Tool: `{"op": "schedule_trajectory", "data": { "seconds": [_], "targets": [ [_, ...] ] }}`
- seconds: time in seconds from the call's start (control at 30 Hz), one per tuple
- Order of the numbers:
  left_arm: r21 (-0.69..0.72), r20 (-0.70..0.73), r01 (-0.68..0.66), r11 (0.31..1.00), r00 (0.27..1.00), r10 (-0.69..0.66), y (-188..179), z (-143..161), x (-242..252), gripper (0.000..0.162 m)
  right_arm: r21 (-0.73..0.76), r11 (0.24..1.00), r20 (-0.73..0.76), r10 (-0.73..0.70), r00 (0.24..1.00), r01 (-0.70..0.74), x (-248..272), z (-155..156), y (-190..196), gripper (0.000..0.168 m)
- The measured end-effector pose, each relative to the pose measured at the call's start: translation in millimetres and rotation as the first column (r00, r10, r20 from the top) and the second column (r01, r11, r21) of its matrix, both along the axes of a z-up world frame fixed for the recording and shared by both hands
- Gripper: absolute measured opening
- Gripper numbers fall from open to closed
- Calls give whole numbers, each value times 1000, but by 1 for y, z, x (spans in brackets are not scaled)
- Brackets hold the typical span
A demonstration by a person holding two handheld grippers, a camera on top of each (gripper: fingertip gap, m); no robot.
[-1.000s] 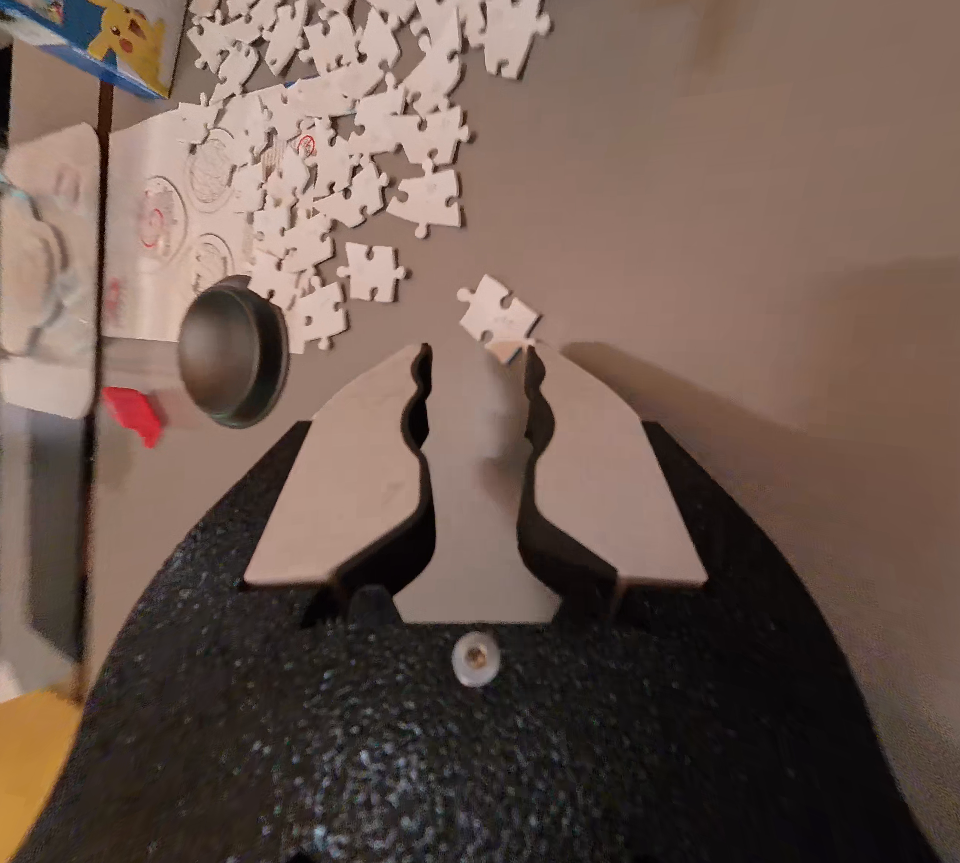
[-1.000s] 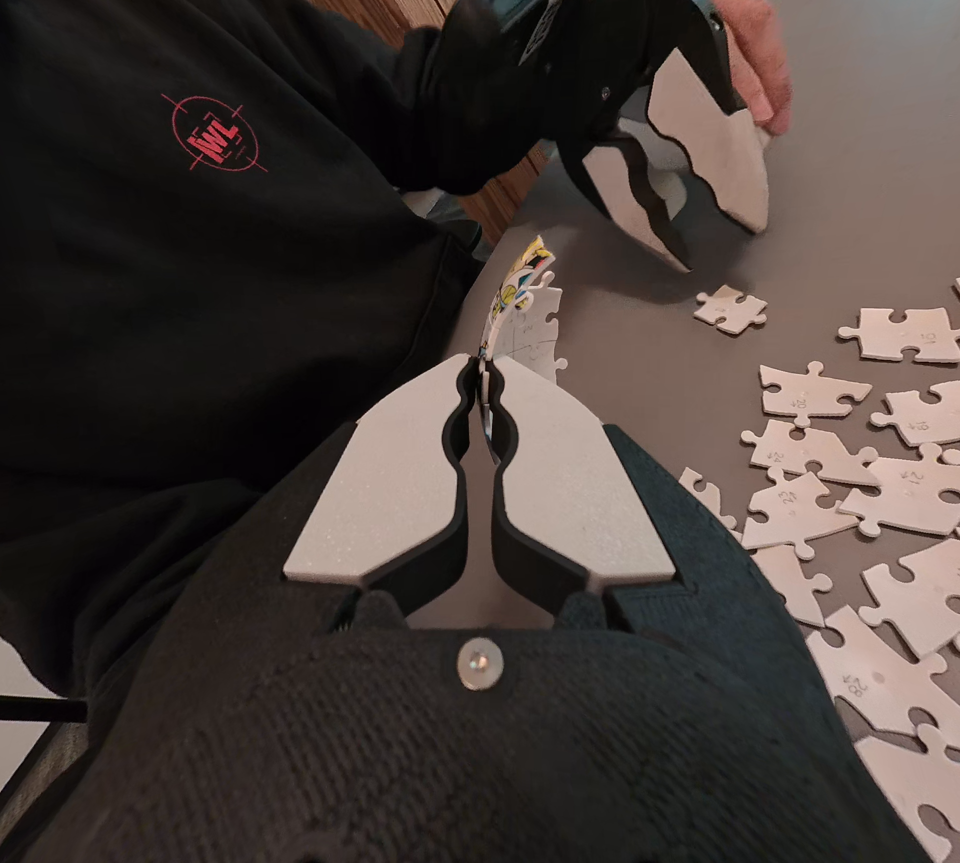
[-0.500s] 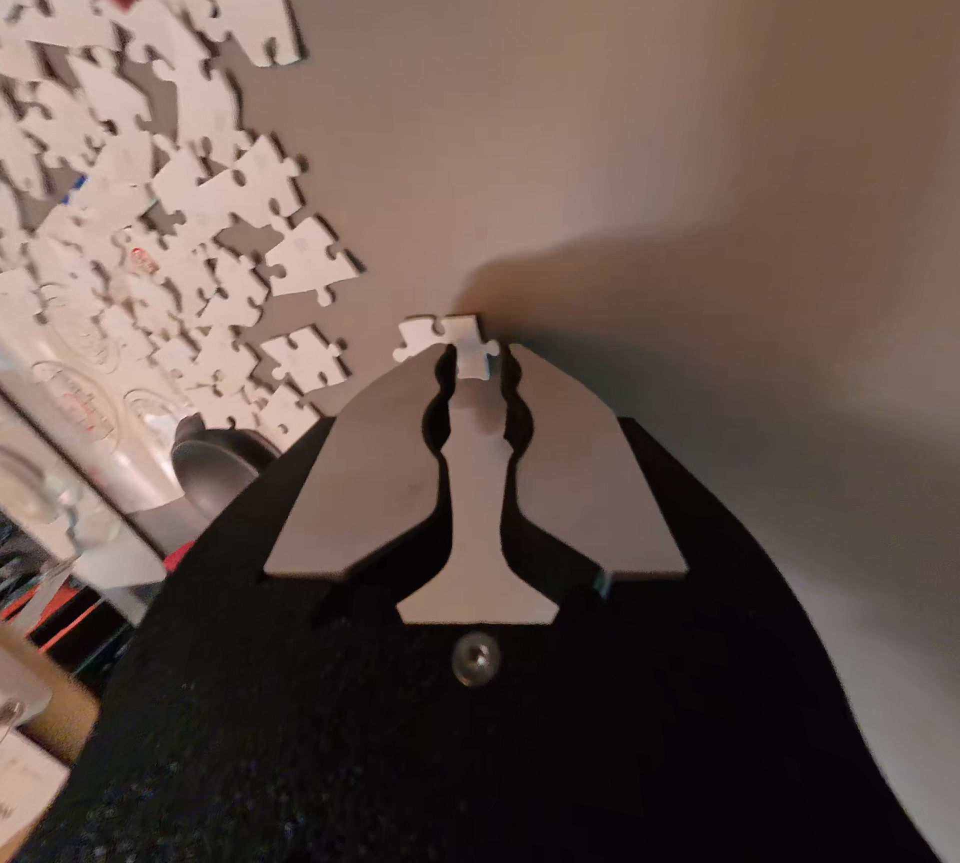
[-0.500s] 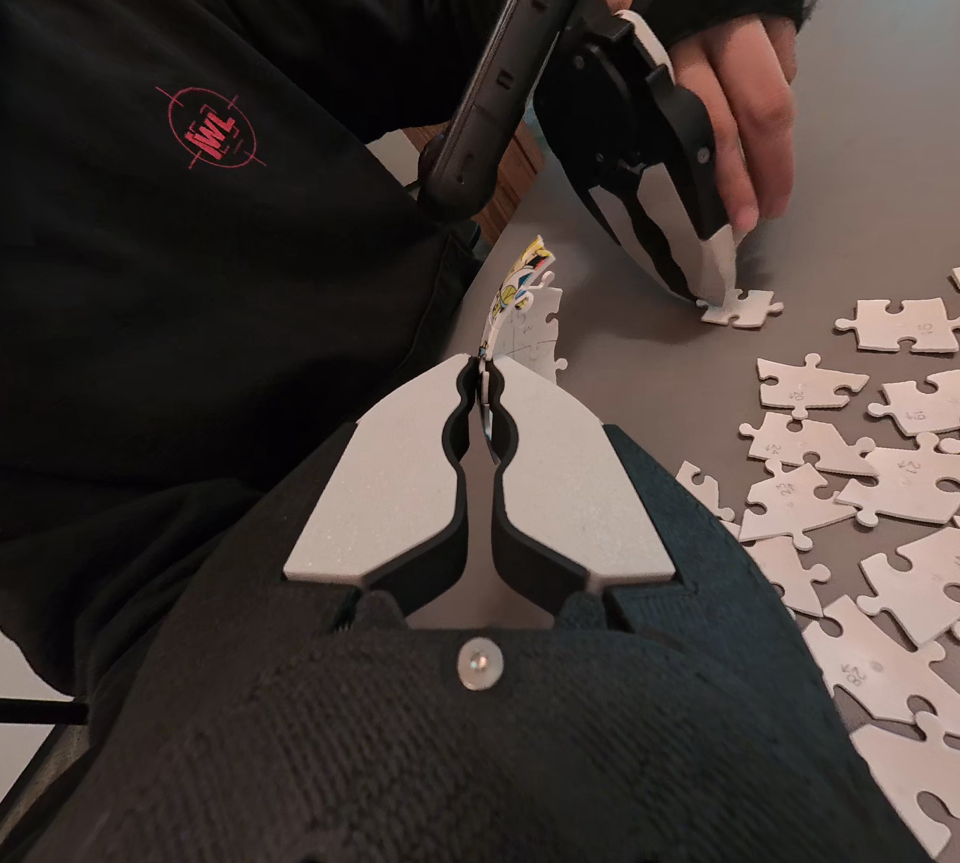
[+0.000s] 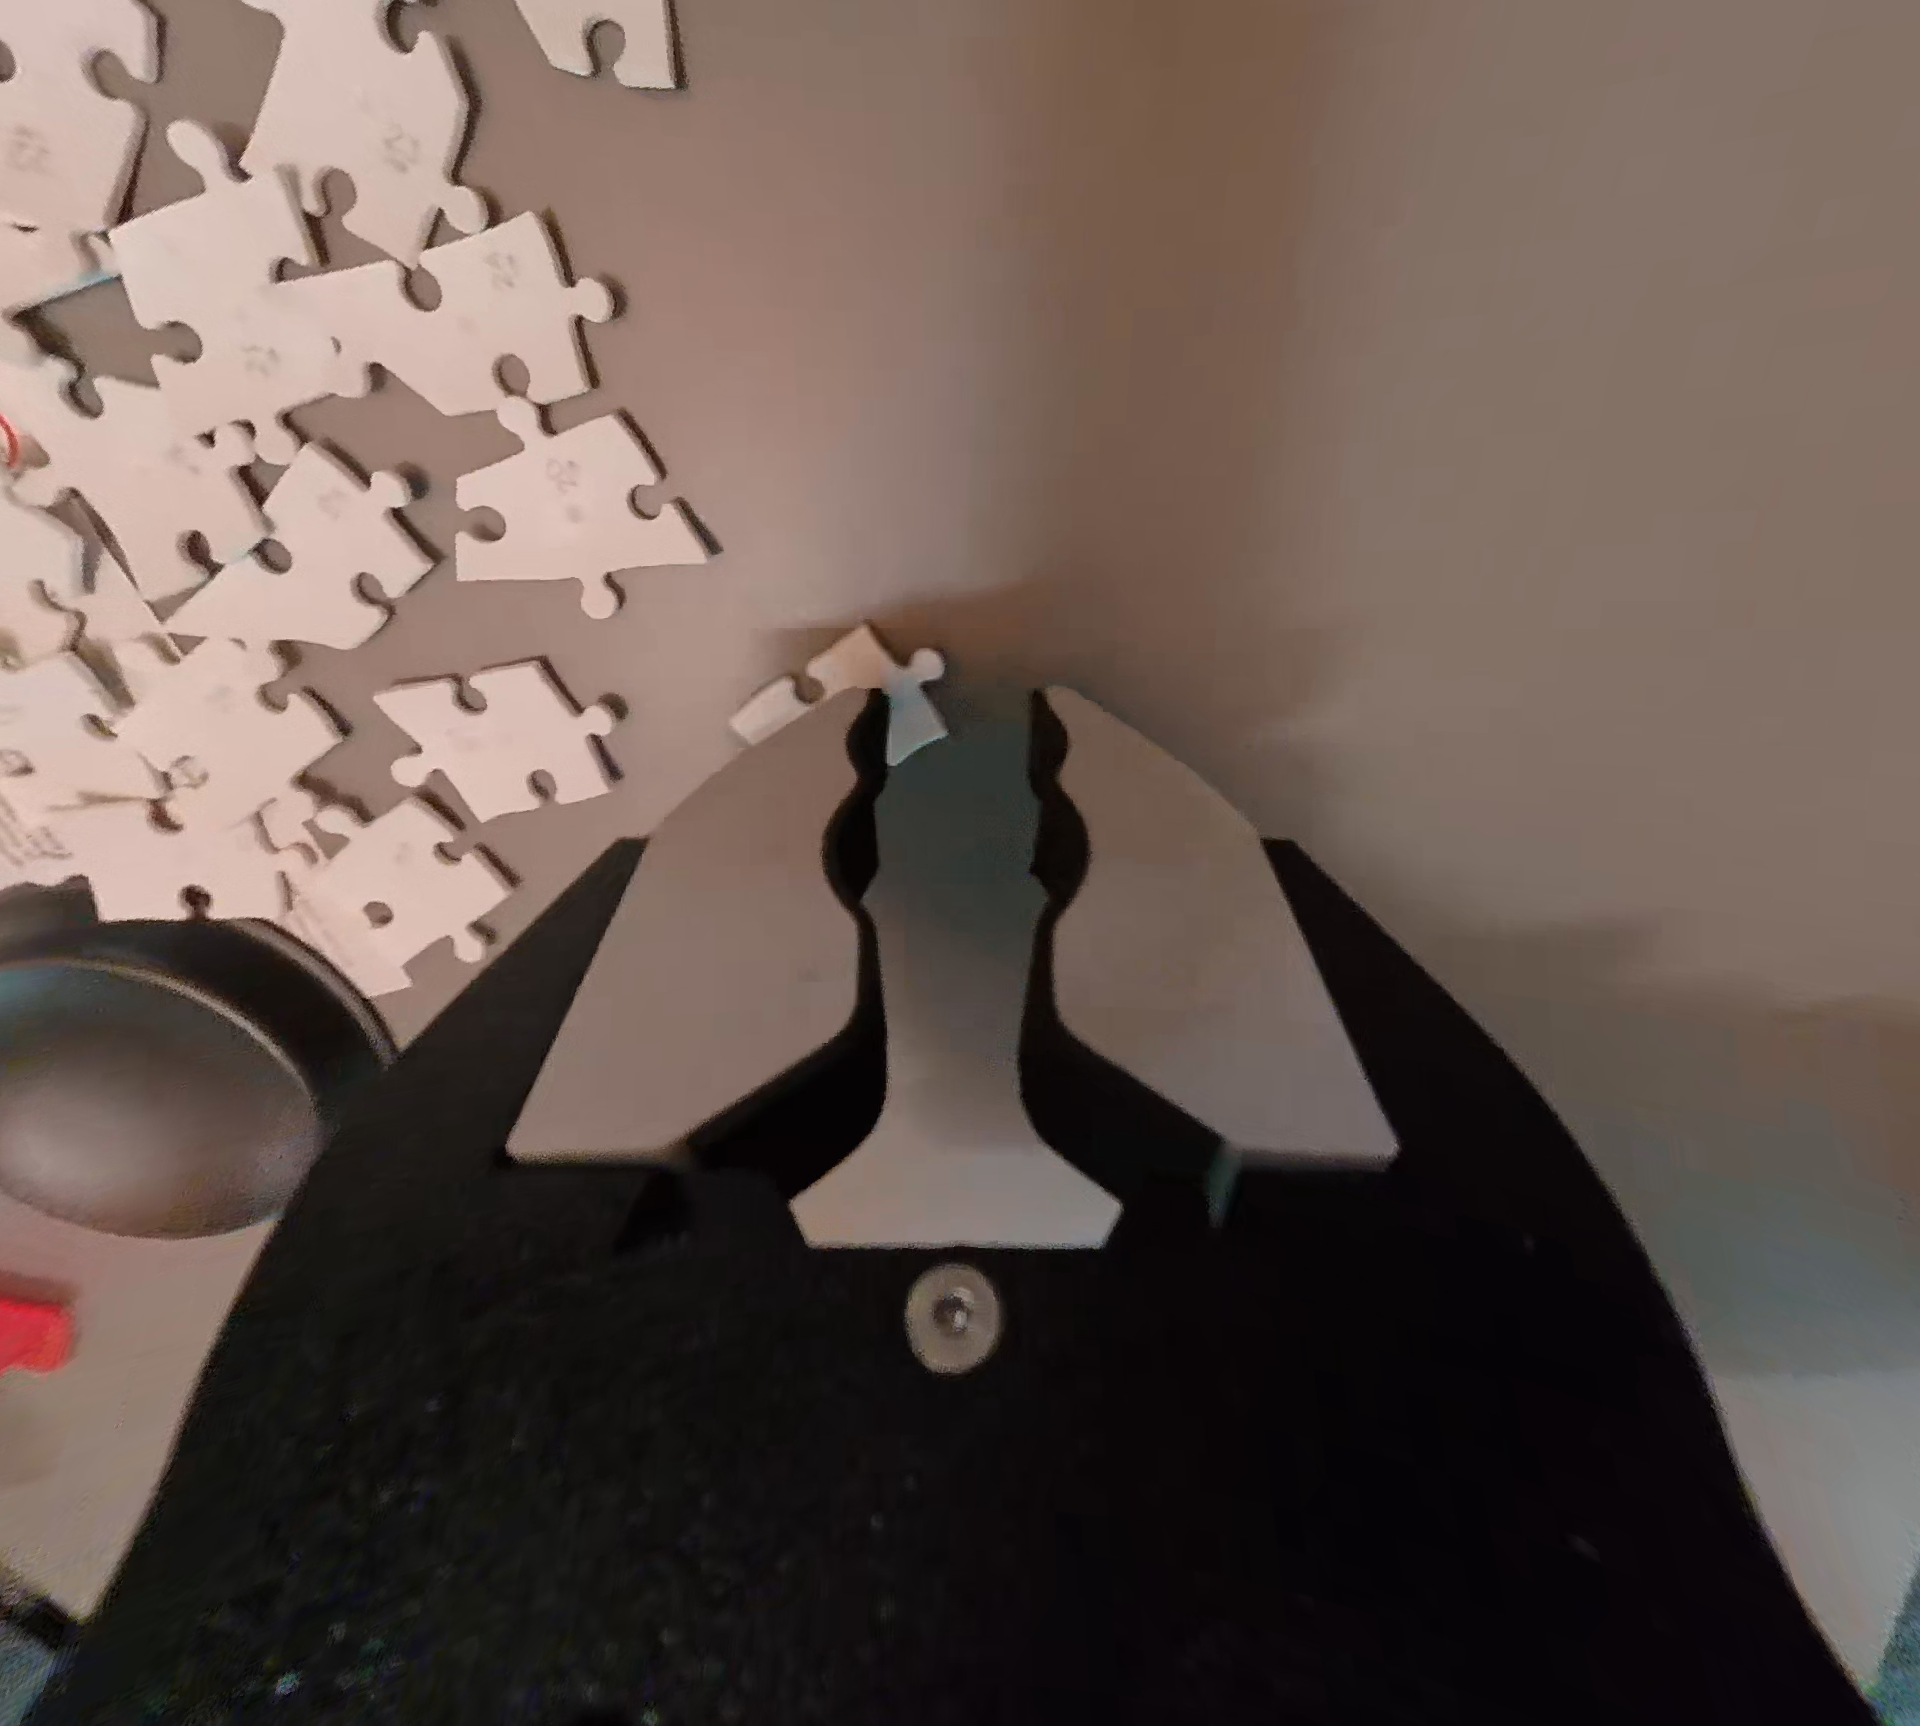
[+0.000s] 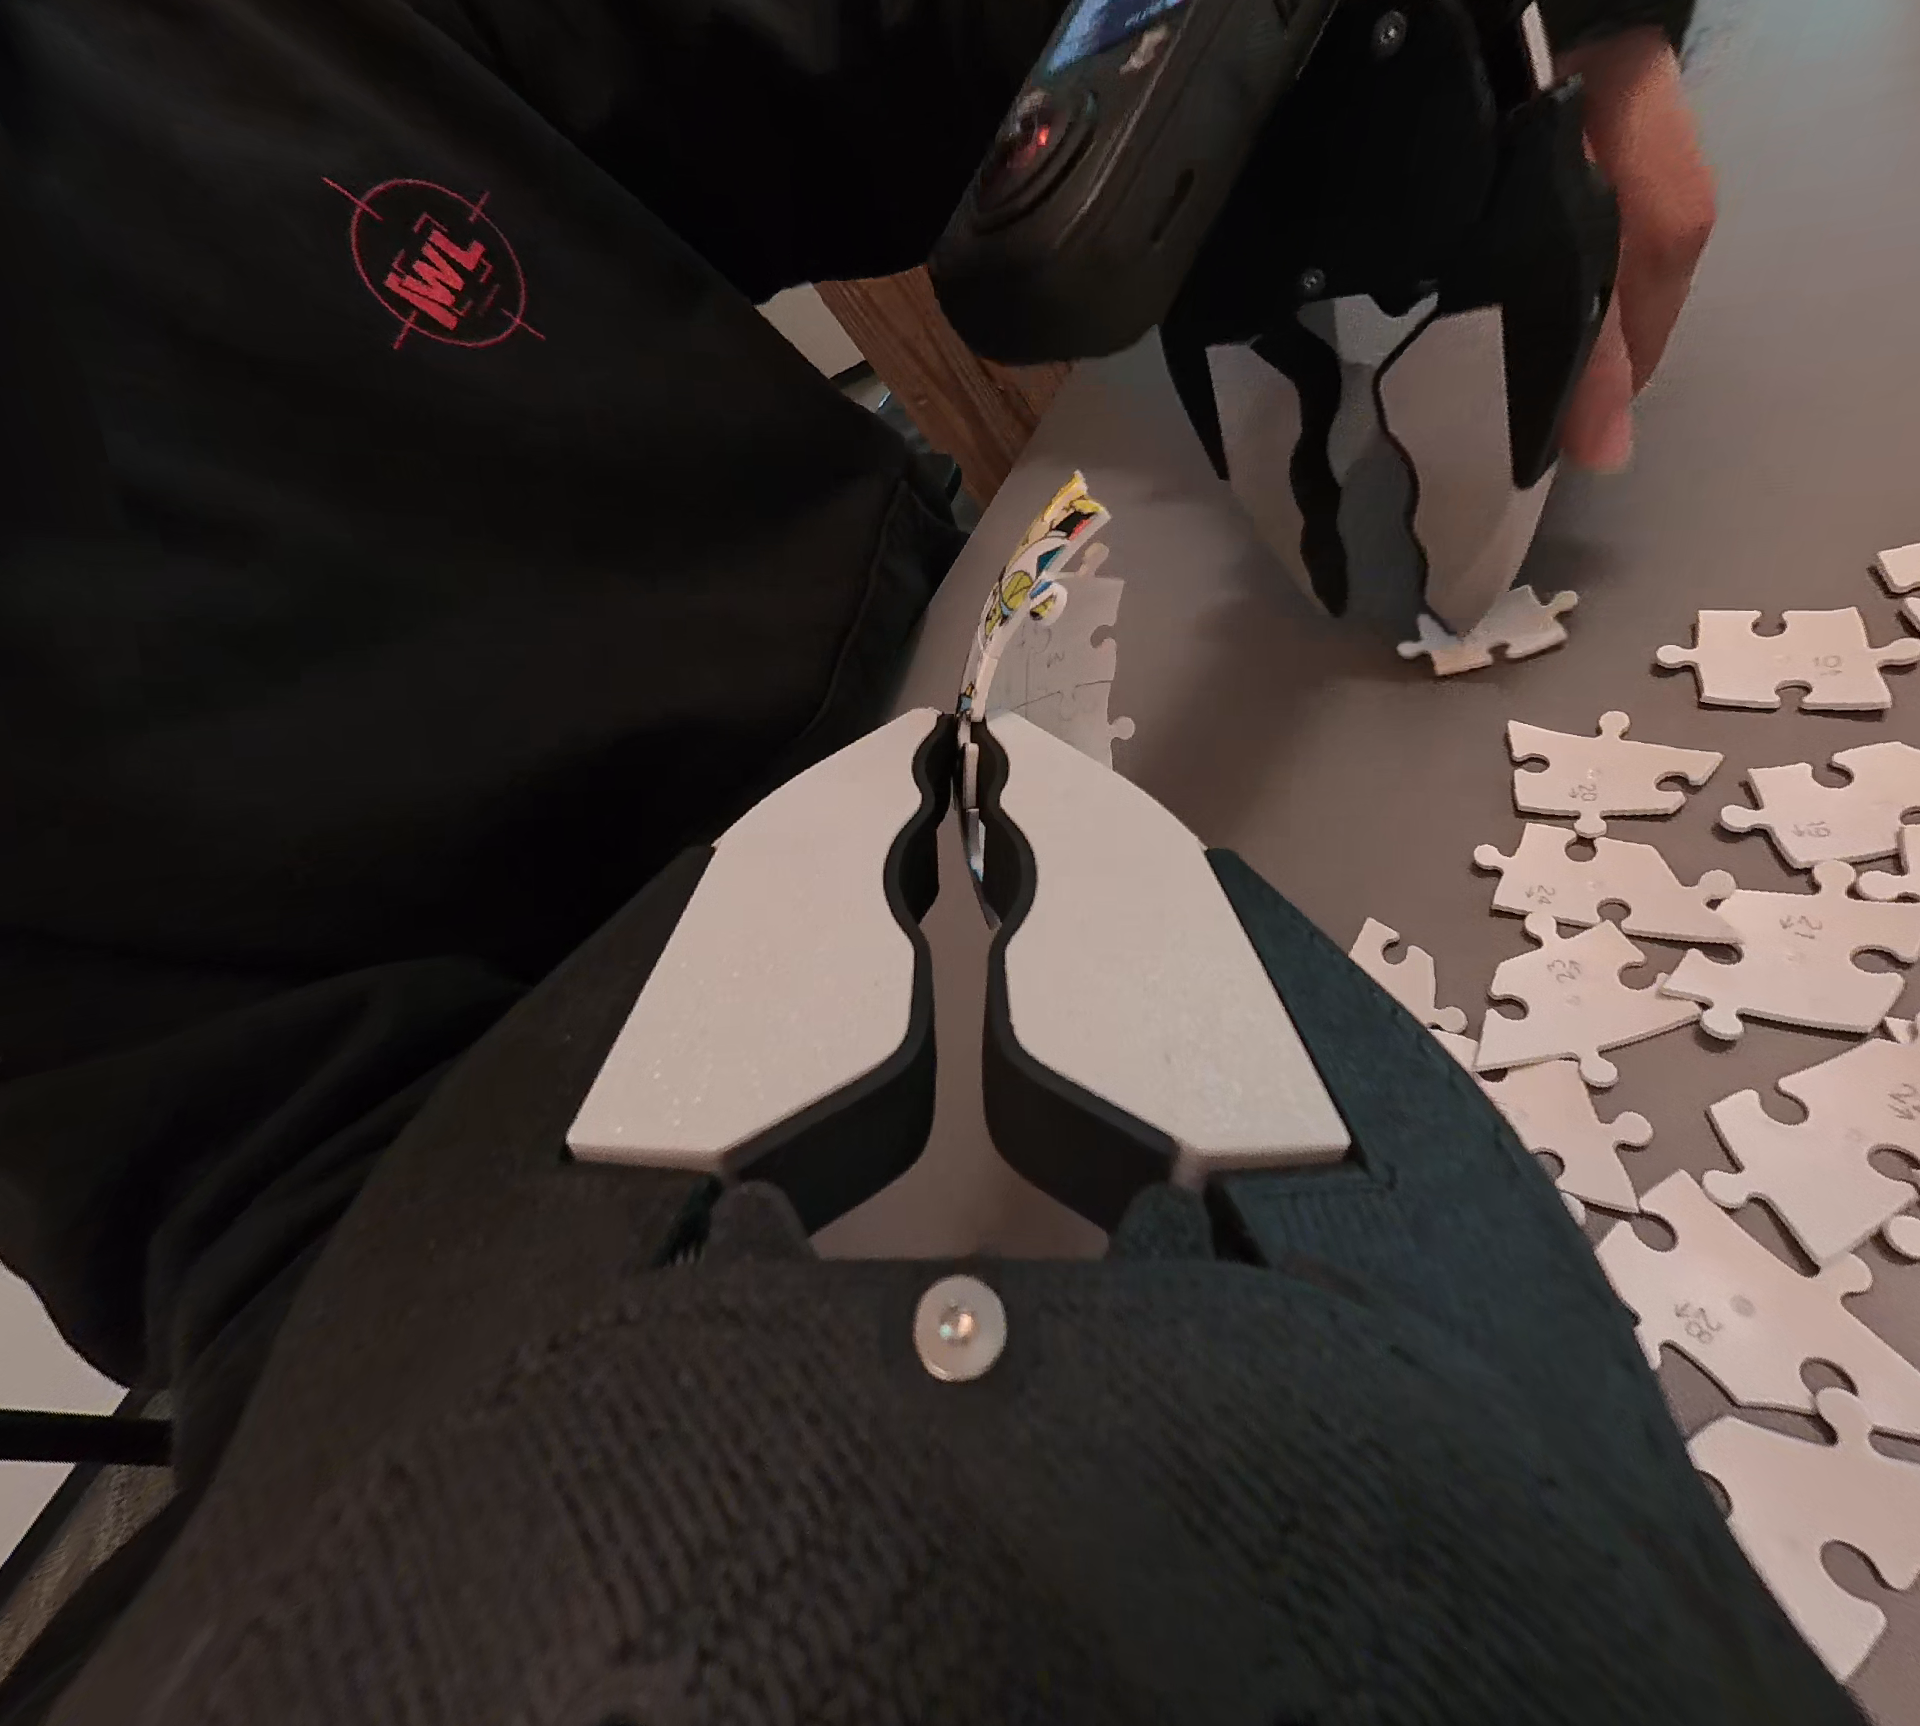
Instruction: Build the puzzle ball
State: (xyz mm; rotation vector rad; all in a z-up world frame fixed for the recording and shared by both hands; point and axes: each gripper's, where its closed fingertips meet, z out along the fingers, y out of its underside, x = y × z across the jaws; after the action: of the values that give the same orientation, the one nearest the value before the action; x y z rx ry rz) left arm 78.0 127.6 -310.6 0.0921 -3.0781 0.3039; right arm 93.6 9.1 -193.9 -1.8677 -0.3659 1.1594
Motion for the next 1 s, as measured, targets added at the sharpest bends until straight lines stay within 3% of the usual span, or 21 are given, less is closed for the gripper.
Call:
{"op": "schedule_trajectory", "data": {
  "seconds": [0.17,0.27,0.47,0.67,0.83,1.0],
  "targets": [
    [-99,202,-154,983,964,171,4,17,20,52,9,1000,-3,-8,1000,8,2,1,-1,3],
    [-126,175,-274,954,940,293,5,10,17,63,4,1000,-5,-7,1000,7,2,0,-1,3],
    [-173,97,-388,905,908,408,-1,-3,7,54,3,1000,-1,-2,1000,2,1,0,0,3],
    [-219,89,-378,899,910,404,-1,-3,9,52,0,1000,-2,-2,1000,2,1,-1,0,3],
    [-267,86,-384,884,904,419,5,-2,21,23,0,1000,-2,0,1000,0,0,-1,1,3],
    [-222,145,-340,914,915,376,5,-2,20,19,3,1000,-6,-4,1000,4,1,-1,0,3]
  ]
}}
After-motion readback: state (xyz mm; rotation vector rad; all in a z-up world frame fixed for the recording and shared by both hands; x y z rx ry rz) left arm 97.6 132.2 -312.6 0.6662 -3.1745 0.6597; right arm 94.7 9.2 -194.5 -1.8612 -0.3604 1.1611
